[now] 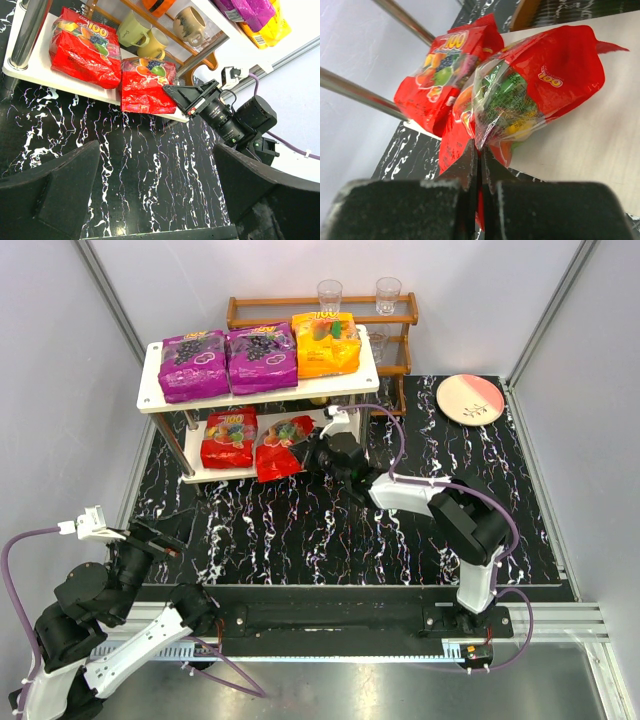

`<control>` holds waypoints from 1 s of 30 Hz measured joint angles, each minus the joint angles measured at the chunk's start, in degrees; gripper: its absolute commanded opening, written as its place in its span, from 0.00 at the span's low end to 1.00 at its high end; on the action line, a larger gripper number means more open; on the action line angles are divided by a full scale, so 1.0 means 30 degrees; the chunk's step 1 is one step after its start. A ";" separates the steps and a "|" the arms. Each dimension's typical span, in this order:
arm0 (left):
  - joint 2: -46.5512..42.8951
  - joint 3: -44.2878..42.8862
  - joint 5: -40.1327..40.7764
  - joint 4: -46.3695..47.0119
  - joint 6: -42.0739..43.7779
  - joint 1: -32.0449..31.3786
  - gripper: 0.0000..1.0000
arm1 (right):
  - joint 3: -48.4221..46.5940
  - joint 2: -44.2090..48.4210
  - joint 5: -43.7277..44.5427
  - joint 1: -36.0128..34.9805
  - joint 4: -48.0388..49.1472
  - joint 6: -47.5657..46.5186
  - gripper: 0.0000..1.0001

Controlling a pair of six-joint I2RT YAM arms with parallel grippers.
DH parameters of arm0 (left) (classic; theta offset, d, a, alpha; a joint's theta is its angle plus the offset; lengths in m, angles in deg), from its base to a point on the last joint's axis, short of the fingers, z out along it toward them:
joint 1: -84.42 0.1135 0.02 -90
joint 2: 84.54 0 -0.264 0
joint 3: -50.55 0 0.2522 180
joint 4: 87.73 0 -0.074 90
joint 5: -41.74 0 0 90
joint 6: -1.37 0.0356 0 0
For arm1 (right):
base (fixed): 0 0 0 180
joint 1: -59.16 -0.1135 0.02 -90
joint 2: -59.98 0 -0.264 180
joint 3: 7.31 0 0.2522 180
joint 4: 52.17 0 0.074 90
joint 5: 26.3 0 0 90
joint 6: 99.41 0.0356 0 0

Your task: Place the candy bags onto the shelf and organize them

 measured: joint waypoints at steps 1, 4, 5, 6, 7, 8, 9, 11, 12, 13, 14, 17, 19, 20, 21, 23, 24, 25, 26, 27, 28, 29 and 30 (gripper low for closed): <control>0.0000 0.0000 0.0000 0.0000 0.0000 0.0000 0.99 | 0.0000 0.0000 0.0197 0.0036 -0.0175 0.0015 0.00; 0.0000 0.0000 0.0000 0.0000 0.0000 0.0000 0.99 | -0.0022 -0.0080 0.0546 0.0138 -0.0670 0.0073 0.00; 0.0000 0.0000 0.0000 0.0000 0.0000 0.0000 0.99 | -0.0058 -0.0175 0.0699 0.0160 -0.0838 0.0073 0.00; 0.0000 0.0000 0.0000 0.0000 0.0000 0.0000 0.99 | -0.0168 -0.0306 0.0794 0.0182 -0.1100 0.0087 0.00; 0.0000 0.0000 0.0000 0.0000 0.0000 0.0000 0.99 | -0.0306 -0.0466 0.0860 0.0211 -0.1304 0.0087 0.00; 0.0000 0.0000 0.0000 0.0000 0.0000 0.0000 0.99 | -0.0517 -0.0663 0.0925 0.0240 -0.1559 0.0087 0.00; 0.0000 0.0000 0.0000 0.0000 0.0000 0.0000 0.99 | -0.0780 -0.0940 0.1013 0.0284 -0.1749 0.0087 0.00; 0.0000 0.0000 0.0000 0.0000 0.0000 0.0000 0.99 | -0.1209 -0.1362 0.1209 0.0342 -0.2076 0.0095 0.00; 0.0000 0.0000 0.0000 0.0000 0.0000 0.0000 0.99 | -0.1399 -0.1552 0.1282 0.0364 -0.2200 0.0095 0.00; 0.0000 0.0000 0.0000 0.0000 0.0000 0.0000 0.99 | -0.1559 -0.1698 0.1392 0.0386 -0.2361 0.0109 0.00; 0.0000 0.0000 0.0000 0.0000 0.0007 0.0000 0.99 | -0.1676 -0.1800 0.1508 0.0393 -0.2477 0.0117 0.00; 0.0000 0.0000 0.0000 0.0000 0.0000 0.0000 0.99 | -0.1902 -0.1931 0.1821 0.0393 -0.2754 0.0131 0.00; 0.0000 0.0000 0.0000 0.0000 0.0000 0.0000 0.99 | -0.2025 -0.2004 0.1916 0.0393 -0.2863 0.0131 0.00; 0.0000 0.0000 0.0000 0.0000 0.0000 0.0000 0.99 | -0.2135 -0.2069 0.1982 0.0393 -0.2907 0.0131 0.00; 0.0000 0.0000 0.0000 0.0000 0.0000 0.0000 0.99 | -0.2244 -0.2157 0.2047 0.0393 -0.2951 0.0131 0.00; 0.0000 0.0000 0.0000 0.0000 0.0000 0.0000 0.99 | -0.2470 -0.2353 0.2127 0.0408 -0.3002 0.0117 0.00; 0.0000 0.0000 0.0000 0.0000 0.0000 0.0000 0.99 | -0.2586 -0.2448 0.2171 0.0423 -0.3009 0.0117 0.00; 0.0000 0.0000 0.0000 0.0000 0.0000 0.0000 0.99 | -0.2710 -0.2565 0.2186 0.0437 -0.3031 0.0109 0.00; 0.0000 0.0000 0.0000 0.0000 0.0000 0.0000 0.99 | -0.2827 -0.2681 0.2186 0.0466 -0.3031 0.0102 0.00; 0.0000 0.0000 0.0000 0.0000 0.0007 0.0000 0.99 | -0.2922 -0.2776 0.2186 0.0495 -0.3031 0.0102 0.00; 0.0000 0.0000 0.0000 0.0000 0.0000 0.0000 0.99 | -0.3067 -0.2885 0.2178 0.0532 -0.3038 0.0095 0.00; 0.0000 0.0000 0.0000 0.0000 0.0000 0.0000 0.99 | -0.3191 -0.3002 0.2164 0.0568 -0.3031 0.0073 0.00; 0.0000 0.0000 0.0000 0.0000 0.0000 0.0000 0.99 | -0.3315 -0.3104 0.2135 0.0612 -0.3045 0.0051 0.00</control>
